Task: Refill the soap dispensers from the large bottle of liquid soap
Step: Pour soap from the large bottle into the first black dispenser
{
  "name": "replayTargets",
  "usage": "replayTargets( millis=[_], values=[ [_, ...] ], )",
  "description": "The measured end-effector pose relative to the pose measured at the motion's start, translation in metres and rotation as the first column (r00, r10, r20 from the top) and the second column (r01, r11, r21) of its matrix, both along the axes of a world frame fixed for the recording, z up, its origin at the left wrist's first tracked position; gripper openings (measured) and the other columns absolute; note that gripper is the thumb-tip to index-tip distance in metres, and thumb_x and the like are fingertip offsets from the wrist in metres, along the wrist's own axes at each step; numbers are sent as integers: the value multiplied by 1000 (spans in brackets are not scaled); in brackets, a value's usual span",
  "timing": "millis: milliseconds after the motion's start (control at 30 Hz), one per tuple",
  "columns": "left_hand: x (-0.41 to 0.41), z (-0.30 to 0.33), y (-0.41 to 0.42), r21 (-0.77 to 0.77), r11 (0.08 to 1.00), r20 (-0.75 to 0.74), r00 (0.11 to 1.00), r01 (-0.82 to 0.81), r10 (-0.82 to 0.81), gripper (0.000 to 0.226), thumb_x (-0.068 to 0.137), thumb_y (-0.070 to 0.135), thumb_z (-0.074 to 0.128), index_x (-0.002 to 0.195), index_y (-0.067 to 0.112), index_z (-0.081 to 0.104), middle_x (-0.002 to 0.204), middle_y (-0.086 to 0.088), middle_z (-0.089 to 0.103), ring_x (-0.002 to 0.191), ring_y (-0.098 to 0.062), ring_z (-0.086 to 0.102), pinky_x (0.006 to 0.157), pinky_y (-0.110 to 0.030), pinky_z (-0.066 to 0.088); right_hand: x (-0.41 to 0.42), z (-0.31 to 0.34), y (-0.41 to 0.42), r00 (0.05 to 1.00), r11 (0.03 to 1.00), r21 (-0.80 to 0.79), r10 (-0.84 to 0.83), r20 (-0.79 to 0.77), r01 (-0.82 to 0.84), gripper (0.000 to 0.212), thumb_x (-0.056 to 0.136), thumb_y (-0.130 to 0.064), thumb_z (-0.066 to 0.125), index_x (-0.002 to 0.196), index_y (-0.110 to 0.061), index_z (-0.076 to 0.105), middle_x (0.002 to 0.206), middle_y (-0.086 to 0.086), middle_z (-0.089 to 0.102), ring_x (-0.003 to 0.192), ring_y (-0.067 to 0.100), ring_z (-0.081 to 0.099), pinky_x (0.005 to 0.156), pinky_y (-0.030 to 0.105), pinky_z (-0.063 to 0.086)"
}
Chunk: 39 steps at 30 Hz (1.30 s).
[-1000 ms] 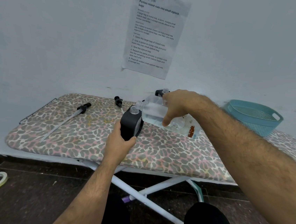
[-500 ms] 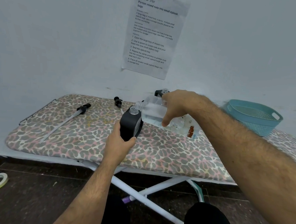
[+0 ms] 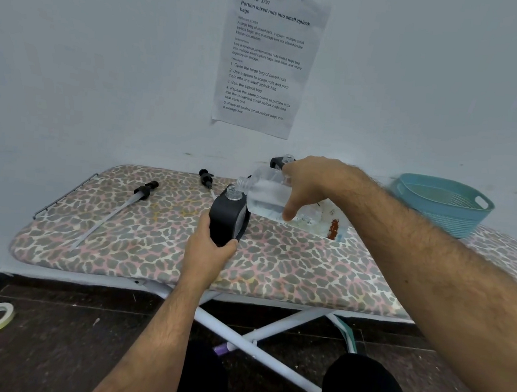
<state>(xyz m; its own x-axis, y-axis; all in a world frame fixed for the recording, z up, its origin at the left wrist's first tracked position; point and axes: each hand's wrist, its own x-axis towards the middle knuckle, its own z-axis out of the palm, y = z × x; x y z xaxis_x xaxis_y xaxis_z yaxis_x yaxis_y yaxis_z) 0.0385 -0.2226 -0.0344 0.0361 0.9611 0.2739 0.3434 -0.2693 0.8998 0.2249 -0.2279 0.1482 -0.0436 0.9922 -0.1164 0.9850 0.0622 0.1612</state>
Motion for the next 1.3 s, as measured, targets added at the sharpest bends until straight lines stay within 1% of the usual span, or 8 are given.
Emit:
replayTargets(
  millis=[100, 267, 433, 500, 600, 833, 967, 1300],
  values=[
    [0, 0, 0, 0, 1000, -2, 1000, -2, 2, 54, 85, 14, 71, 123, 39, 41, 105, 28, 56, 95, 9, 56, 72, -10, 41, 0, 0, 0, 1000, 1000, -1, 2, -9, -2, 83, 69, -55, 82, 137, -22, 47, 131, -3, 57, 98, 16, 47, 77, 35, 44],
    [0, 2, 0, 1, 1000, -15, 1000, -2, 2, 54, 85, 13, 70, 122, 39, 41, 104, 29, 56, 91, 13, 56, 68, -6, 41, 1, -1, -1, 1000, 1000, 1, 6, -11, -6, 82, 70, -55, 82, 136, -21, 47, 131, -3, 57, 96, 16, 46, 77, 35, 44],
    [-1, 1, 0, 3, 1000, -16, 1000, -2, 2, 54, 85, 14, 70, 127, 35, 43, 105, 28, 57, 94, 10, 56, 71, -9, 41, 1, -1, 1, 1000, 1000, -4, 5, -12, -5, 84, 68, -55, 82, 137, -22, 47, 131, -3, 57, 97, 16, 47, 78, 36, 44],
    [-1, 1, 0, 1, 1000, -16, 1000, -3, 3, 54, 85, 14, 70, 128, 33, 43, 105, 29, 57, 92, 13, 56, 69, -6, 40, 1, -1, 1, 1000, 1000, -3, 3, -10, -3, 82, 68, -55, 82, 136, -22, 48, 129, -3, 57, 96, 16, 47, 77, 36, 44],
    [-2, 1, 0, -6, 1000, -22, 1000, -7, 7, 53, 85, 14, 69, 129, 30, 44, 104, 28, 58, 89, 16, 56, 65, -6, 42, 1, -1, 1, 1000, 1000, -4, 4, -5, -4, 82, 69, -55, 82, 135, -22, 48, 128, -3, 57, 96, 17, 46, 77, 36, 44],
    [-1, 1, 1, -10, 1000, -19, 1000, -9, 9, 50, 85, 15, 69, 127, 30, 45, 104, 25, 59, 91, 6, 59, 69, -16, 44, 1, -2, 1, 1000, 1000, -3, 1, -18, -1, 81, 69, -54, 83, 135, -22, 48, 128, -2, 57, 97, 17, 47, 77, 36, 44],
    [-2, 1, 1, -19, 1000, -16, 1000, -6, 6, 51, 85, 14, 68, 128, 30, 44, 104, 26, 58, 91, 6, 58, 68, -13, 43, 1, -2, 3, 1000, 1000, -5, 5, -19, -5, 83, 68, -54, 83, 136, -22, 48, 131, -2, 57, 98, 17, 47, 78, 36, 44],
    [-2, 1, 1, -16, 1000, 6, 1000, 5, -5, 50, 85, 13, 69, 124, 33, 45, 106, 25, 60, 93, 7, 59, 70, -13, 44, 1, -2, 3, 1000, 1000, -9, 2, -21, -3, 82, 68, -54, 83, 135, -21, 48, 130, -2, 57, 98, 17, 47, 78, 36, 43]
  ],
)
